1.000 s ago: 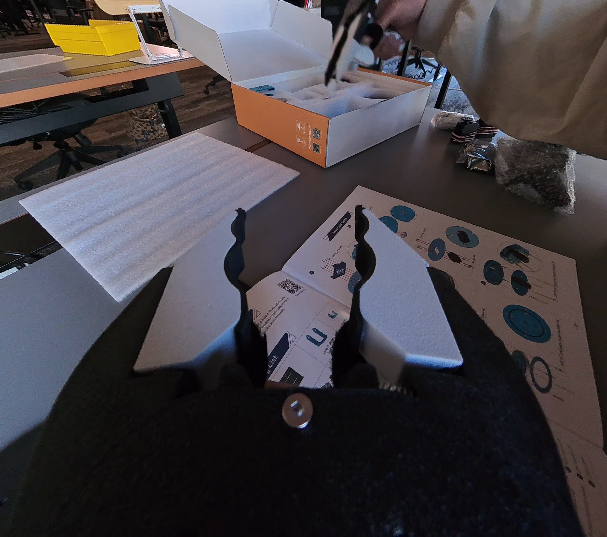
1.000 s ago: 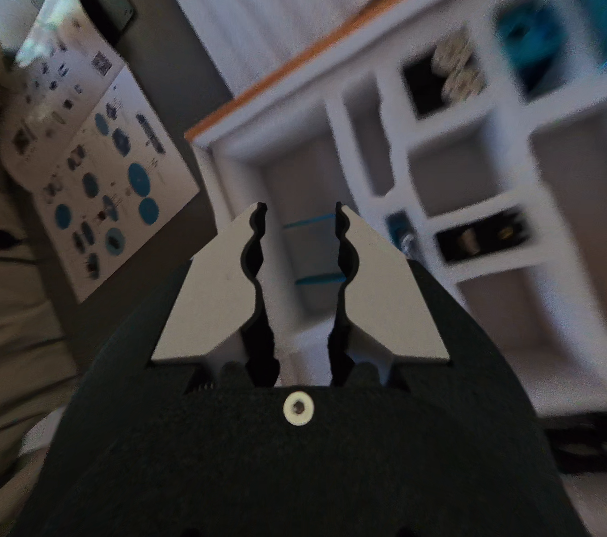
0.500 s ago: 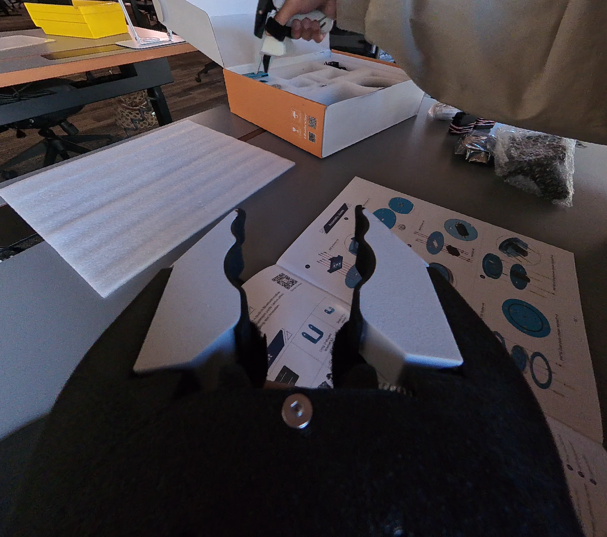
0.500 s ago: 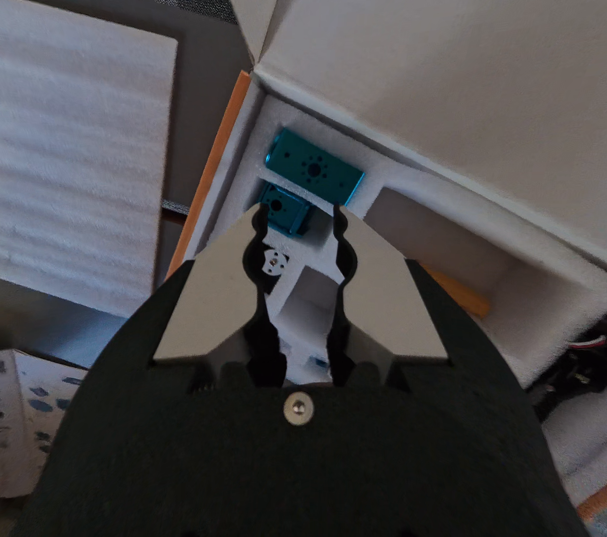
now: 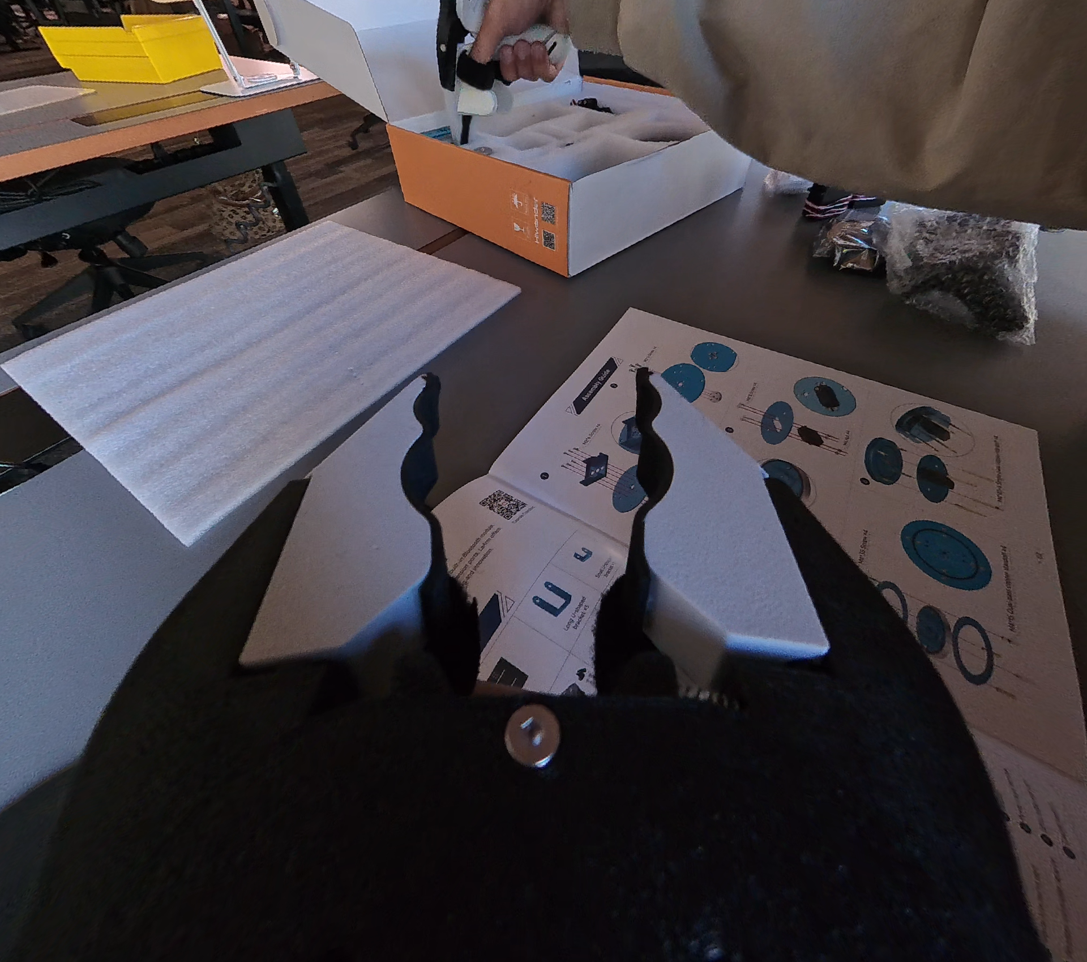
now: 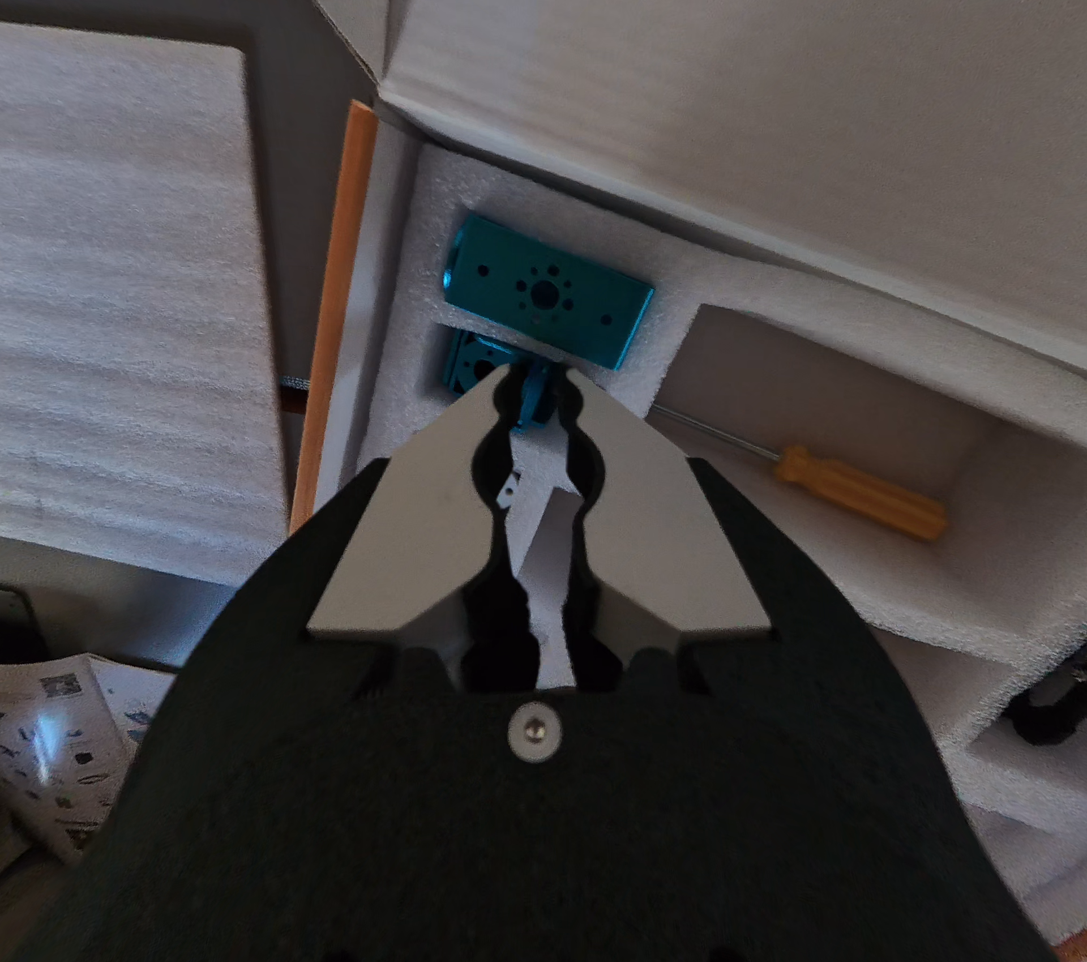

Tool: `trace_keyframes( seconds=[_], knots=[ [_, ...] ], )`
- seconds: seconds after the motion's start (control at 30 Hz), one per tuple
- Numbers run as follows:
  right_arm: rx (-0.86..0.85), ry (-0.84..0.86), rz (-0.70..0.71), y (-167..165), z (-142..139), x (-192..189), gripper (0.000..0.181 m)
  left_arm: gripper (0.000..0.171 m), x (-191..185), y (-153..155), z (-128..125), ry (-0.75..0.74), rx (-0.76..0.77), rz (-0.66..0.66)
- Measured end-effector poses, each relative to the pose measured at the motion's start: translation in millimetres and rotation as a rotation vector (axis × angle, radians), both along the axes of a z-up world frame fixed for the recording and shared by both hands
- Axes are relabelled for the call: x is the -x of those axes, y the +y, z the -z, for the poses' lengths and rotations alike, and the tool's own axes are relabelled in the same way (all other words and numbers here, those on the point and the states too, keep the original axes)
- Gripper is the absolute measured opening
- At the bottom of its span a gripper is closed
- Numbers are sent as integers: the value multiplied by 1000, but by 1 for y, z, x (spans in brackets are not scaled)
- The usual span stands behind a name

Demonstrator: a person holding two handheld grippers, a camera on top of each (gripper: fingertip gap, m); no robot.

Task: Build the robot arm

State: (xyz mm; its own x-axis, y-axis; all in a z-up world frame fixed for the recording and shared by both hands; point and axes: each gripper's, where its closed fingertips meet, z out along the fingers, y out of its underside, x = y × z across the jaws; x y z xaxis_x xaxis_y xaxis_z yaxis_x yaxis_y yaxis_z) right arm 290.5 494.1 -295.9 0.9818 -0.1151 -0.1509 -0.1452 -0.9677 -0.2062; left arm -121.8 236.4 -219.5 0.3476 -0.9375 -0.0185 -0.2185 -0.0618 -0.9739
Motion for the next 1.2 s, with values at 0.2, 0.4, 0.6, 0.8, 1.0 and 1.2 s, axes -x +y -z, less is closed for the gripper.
trace_keyframes(
  seconds=[0.2, 0.4, 0.6, 0.8, 1.0, 1.2],
  knots=[
    [-11, -48, -55, -2, -3, -3, 3, 66, 0, -2, -2, -5, -6, 3],
    [-86, -69, -70, -1, -46, -2, 2, 66, -3, -5, -3, -9, -6, 15],
    [-193, -39, -103, -8, -96, 4, 3, 67, -4, -8, -4, -3, -18, 19],
    [-252, -17, -261, -43, -134, 18, 3, 67, -6, -8, -1, 5, -15, 19],
    [-313, -136, -556, -135, -153, 75, 3, 66, 3, 6, 1, -6, 12, -24],
    [-444, -264, -625, -236, -155, 104, 2, 66, 12, 20, -2, -63, 69, -75]
  ],
)
